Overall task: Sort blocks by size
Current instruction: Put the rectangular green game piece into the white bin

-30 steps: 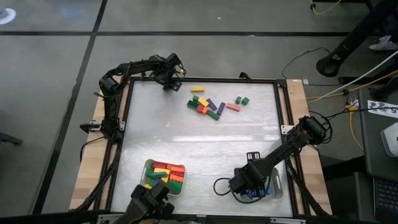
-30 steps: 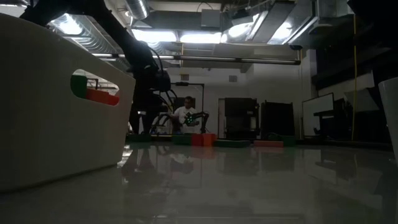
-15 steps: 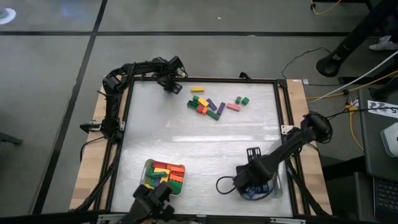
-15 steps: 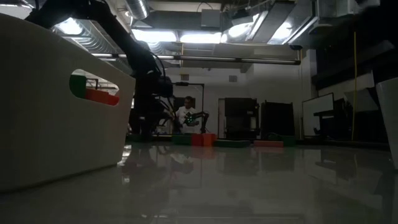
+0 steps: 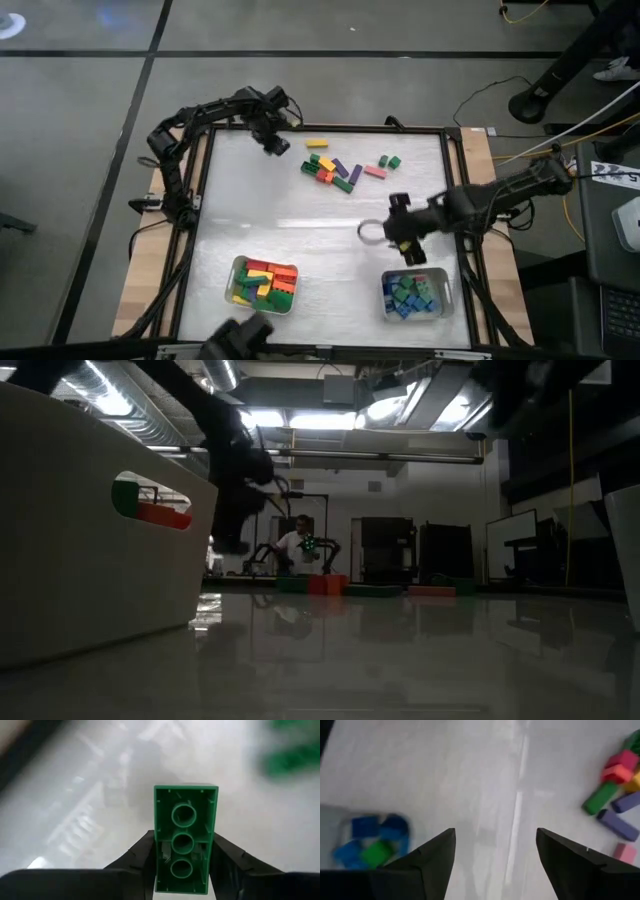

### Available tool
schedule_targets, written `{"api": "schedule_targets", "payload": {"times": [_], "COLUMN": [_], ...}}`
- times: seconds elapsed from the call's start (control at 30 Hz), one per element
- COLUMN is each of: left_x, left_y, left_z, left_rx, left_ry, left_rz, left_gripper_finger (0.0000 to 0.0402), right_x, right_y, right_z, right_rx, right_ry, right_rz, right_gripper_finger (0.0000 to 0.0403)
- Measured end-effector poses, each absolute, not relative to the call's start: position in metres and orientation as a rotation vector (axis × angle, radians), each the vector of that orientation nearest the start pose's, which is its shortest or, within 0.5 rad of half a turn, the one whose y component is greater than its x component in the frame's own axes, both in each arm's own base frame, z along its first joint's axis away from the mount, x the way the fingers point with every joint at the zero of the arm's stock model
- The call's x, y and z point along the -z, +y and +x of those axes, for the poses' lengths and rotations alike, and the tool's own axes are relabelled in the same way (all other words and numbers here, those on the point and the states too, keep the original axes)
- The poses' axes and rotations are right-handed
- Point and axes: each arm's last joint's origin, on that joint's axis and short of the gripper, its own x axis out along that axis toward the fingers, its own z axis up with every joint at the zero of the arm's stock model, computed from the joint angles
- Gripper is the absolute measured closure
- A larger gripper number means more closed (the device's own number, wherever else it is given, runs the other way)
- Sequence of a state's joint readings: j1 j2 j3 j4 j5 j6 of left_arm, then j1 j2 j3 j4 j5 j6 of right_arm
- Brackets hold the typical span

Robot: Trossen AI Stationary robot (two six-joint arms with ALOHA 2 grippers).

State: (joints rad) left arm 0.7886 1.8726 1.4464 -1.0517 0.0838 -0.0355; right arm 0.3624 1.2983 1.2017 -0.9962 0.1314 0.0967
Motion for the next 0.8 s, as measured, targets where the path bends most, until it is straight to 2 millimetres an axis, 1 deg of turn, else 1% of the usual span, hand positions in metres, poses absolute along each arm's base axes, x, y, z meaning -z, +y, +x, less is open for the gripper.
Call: {"api": "schedule_targets", "payload": {"times": [0.07, 0.2, 0.3, 0.4, 0.5, 0.57, 0.7, 0.8], "left_x": [-0.225, -0.251, -0.268, -0.282, -0.292, -0.294, -0.295, -0.293], "left_y": [0.231, 0.179, 0.137, 0.094, 0.052, 0.024, -0.028, -0.063], "left_z": [0.251, 0.252, 0.255, 0.26, 0.266, 0.268, 0.267, 0.264], "left_rx": [-0.457, -0.234, -0.143, -0.096, -0.074, -0.088, -0.19, -0.256], "left_ry": [1.4, 1.521, 1.61, 1.64, 1.645, 1.663, 1.699, 1.696], "left_rz": [-0.68, -0.709, -0.67, -0.603, -0.549, -0.525, -0.46, -0.457], "left_gripper_finger": [0.0282, 0.0282, 0.0282, 0.0282, 0.0282, 0.0282, 0.0277, 0.0274], "right_x": [-0.299, -0.277, -0.261, -0.25, -0.244, -0.244, -0.244, -0.241], "right_y": [0.064, 0.025, -0.001, -0.025, -0.045, -0.057, -0.081, -0.096], "right_z": [0.227, 0.223, 0.222, 0.221, 0.219, 0.217, 0.209, 0.205], "right_rx": [-0.143, -0.035, 0.066, 0.147, 0.217, 0.271, 0.391, 0.457], "right_ry": [1.008, 0.935, 0.936, 0.942, 0.938, 0.929, 0.931, 0.946], "right_rz": [-0.17, -0.134, -0.076, -0.017, 0.034, 0.059, 0.1, 0.131], "right_gripper_finger": [0.0127, 0.0127, 0.0127, 0.0127, 0.0127, 0.0127, 0.0127, 0.0127]}}
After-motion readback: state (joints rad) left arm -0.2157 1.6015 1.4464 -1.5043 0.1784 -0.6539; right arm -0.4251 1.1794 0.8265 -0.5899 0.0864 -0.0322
